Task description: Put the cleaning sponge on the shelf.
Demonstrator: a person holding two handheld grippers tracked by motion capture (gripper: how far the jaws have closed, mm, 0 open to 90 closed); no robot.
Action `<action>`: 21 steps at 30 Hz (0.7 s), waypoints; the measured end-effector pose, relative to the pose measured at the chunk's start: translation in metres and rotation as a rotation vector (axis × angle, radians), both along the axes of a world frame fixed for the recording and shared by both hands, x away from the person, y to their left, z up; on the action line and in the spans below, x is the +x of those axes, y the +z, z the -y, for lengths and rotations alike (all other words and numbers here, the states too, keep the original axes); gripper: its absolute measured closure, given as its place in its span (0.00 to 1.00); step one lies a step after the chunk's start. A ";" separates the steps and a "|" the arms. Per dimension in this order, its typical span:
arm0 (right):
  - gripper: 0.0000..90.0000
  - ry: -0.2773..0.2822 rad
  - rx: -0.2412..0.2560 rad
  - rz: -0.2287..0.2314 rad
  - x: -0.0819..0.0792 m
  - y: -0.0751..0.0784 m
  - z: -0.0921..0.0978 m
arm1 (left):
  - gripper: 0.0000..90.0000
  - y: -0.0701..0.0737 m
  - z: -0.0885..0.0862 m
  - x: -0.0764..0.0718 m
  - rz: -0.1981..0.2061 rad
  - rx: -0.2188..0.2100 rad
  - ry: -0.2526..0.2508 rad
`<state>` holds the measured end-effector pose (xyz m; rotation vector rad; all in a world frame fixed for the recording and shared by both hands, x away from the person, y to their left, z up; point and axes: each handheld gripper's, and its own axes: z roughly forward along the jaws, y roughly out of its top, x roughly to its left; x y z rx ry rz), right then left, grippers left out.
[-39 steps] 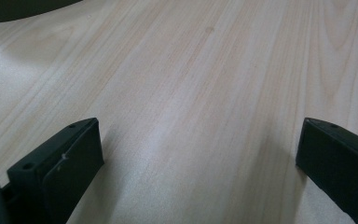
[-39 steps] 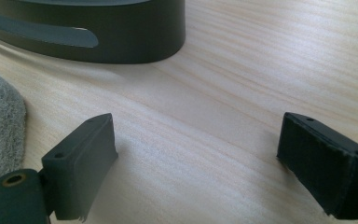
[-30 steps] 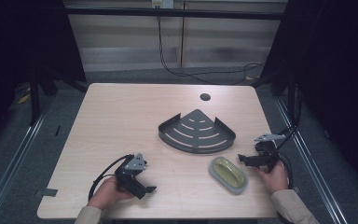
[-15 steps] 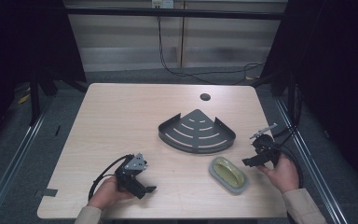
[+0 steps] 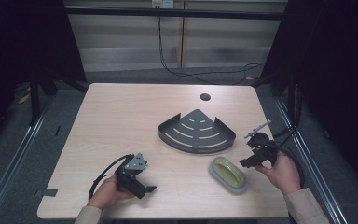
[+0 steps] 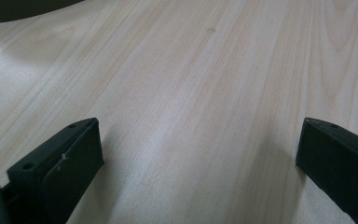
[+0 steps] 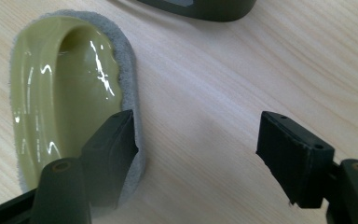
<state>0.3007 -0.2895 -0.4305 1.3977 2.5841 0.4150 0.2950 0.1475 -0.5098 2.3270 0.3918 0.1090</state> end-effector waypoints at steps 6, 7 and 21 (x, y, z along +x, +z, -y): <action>0.33 0.018 -0.013 -0.020 -0.002 0.005 -0.008 | 0.00 0.000 0.000 0.000 -0.001 -0.001 0.002; 0.33 0.021 -0.015 -0.016 -0.002 0.006 -0.008 | 0.00 0.000 0.000 0.000 -0.001 0.003 0.003; 0.33 0.075 -0.035 -0.026 -0.007 0.026 -0.022 | 0.00 0.000 0.000 0.000 -0.001 0.003 0.003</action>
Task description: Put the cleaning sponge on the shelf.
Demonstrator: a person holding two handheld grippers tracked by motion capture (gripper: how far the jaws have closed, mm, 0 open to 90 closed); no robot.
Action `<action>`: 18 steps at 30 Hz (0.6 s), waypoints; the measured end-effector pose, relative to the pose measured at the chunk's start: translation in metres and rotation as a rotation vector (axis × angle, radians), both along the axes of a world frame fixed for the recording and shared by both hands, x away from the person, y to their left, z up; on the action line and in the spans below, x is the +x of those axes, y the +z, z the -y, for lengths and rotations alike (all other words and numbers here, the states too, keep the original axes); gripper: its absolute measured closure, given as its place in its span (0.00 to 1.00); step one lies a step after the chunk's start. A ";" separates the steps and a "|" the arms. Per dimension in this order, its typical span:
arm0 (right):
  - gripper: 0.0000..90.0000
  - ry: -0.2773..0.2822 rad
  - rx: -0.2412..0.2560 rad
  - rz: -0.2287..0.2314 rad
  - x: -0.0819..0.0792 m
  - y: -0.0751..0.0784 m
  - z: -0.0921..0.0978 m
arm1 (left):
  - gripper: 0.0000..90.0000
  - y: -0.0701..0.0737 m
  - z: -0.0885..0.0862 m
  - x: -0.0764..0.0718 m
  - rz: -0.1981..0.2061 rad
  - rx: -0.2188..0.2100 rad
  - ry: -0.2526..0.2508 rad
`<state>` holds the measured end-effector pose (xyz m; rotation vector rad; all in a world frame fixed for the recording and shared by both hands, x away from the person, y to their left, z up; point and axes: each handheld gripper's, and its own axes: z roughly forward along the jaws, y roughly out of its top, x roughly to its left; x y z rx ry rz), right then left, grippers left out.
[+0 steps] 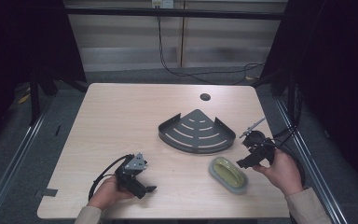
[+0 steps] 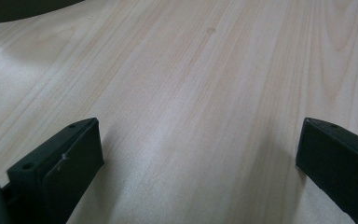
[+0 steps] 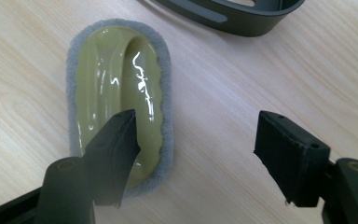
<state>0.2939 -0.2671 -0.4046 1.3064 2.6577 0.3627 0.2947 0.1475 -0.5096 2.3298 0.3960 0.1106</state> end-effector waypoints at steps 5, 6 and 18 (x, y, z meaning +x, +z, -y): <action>0.34 0.020 -0.012 -0.009 -0.003 0.003 -0.008 | 0.00 0.000 0.000 0.000 0.001 0.000 0.000; 0.34 0.031 -0.015 -0.008 -0.003 0.004 -0.010 | 0.00 0.000 0.000 0.000 0.001 0.000 0.000; 0.36 0.084 -0.021 -0.032 -0.006 0.000 -0.025 | 0.00 0.000 0.000 0.000 0.001 0.000 0.000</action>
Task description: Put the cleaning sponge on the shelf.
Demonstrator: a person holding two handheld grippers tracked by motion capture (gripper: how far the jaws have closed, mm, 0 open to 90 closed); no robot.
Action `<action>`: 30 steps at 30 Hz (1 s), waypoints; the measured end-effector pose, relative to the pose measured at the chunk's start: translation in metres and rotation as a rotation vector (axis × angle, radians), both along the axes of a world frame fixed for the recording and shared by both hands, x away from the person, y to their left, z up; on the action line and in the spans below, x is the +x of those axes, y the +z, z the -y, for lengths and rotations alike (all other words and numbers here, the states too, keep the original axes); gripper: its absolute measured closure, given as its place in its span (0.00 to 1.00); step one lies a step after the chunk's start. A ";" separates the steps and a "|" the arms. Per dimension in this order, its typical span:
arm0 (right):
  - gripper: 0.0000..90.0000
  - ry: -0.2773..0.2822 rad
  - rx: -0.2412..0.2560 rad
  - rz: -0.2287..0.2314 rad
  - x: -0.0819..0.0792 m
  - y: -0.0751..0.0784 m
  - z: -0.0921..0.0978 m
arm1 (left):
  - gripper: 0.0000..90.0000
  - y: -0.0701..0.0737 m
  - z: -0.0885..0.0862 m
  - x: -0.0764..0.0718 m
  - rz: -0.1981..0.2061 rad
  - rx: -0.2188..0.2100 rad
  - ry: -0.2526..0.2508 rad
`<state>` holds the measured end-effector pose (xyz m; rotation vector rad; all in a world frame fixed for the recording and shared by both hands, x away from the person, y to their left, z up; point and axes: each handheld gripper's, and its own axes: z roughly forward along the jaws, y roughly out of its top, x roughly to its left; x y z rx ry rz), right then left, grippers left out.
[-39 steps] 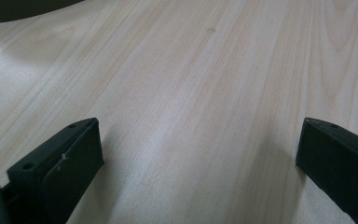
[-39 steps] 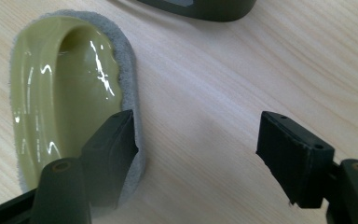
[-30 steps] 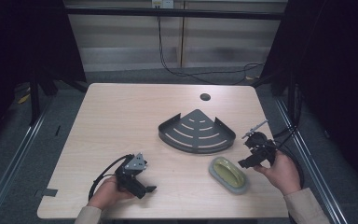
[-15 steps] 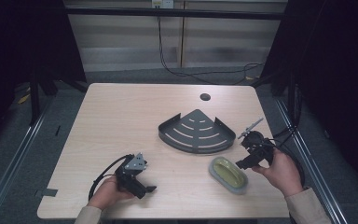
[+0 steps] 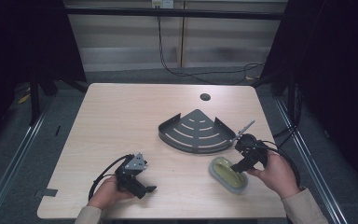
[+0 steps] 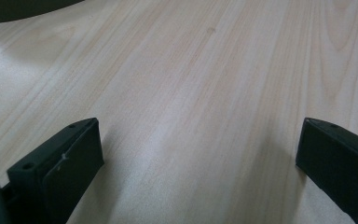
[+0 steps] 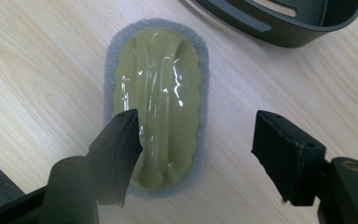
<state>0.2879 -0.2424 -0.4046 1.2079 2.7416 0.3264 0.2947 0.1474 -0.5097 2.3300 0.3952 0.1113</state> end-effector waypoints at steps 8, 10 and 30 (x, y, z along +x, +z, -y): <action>0.45 0.022 0.009 -0.051 0.001 -0.007 -0.006 | 0.00 0.000 0.000 0.000 0.001 0.001 -0.002; 0.46 0.025 0.007 -0.058 0.001 -0.008 -0.007 | 0.00 0.000 0.000 0.000 0.000 0.000 0.000; 0.69 0.030 -0.004 -0.160 0.008 -0.021 -0.023 | 0.00 0.000 0.000 0.000 0.000 -0.004 -0.003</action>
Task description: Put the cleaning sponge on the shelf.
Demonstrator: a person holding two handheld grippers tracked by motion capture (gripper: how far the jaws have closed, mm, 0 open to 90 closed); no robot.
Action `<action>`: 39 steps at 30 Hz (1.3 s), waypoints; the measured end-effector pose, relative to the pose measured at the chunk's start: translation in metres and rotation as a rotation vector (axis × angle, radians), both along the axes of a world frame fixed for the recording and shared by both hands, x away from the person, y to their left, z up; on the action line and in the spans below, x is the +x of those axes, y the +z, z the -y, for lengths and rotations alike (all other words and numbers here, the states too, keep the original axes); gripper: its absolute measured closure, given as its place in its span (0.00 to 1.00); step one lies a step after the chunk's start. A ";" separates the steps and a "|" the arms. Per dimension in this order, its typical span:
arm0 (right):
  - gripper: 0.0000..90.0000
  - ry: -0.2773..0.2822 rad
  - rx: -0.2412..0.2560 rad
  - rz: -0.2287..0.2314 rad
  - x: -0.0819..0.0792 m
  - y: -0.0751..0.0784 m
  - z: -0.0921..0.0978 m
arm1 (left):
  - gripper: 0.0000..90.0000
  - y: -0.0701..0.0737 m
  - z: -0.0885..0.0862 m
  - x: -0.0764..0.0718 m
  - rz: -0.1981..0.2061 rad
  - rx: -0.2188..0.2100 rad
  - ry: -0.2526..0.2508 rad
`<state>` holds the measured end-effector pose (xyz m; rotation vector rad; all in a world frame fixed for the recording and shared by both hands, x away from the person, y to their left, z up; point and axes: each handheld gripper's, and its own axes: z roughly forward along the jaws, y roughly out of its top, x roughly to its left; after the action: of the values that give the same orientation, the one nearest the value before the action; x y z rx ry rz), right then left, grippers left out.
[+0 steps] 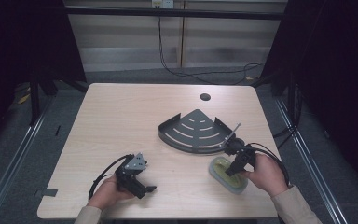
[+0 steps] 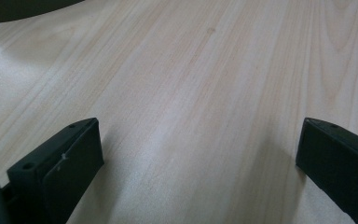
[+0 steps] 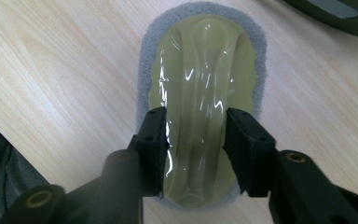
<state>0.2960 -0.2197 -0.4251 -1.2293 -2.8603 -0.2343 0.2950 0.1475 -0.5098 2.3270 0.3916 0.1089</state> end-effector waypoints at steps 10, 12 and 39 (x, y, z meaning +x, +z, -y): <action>0.80 0.055 -0.004 -0.028 0.003 0.004 -0.002 | 0.00 0.000 0.000 0.000 0.000 0.003 0.003; 0.80 0.059 -0.011 -0.021 0.003 0.005 -0.001 | 0.00 0.000 0.000 0.000 -0.001 0.003 0.003; 0.80 0.098 -0.037 -0.038 0.019 0.037 -0.003 | 0.00 0.000 0.000 -0.001 0.001 0.001 0.004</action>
<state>0.3151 -0.2164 -0.3880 -1.0830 -2.8942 -0.1544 0.2944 0.1471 -0.5099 2.3274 0.3961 0.1122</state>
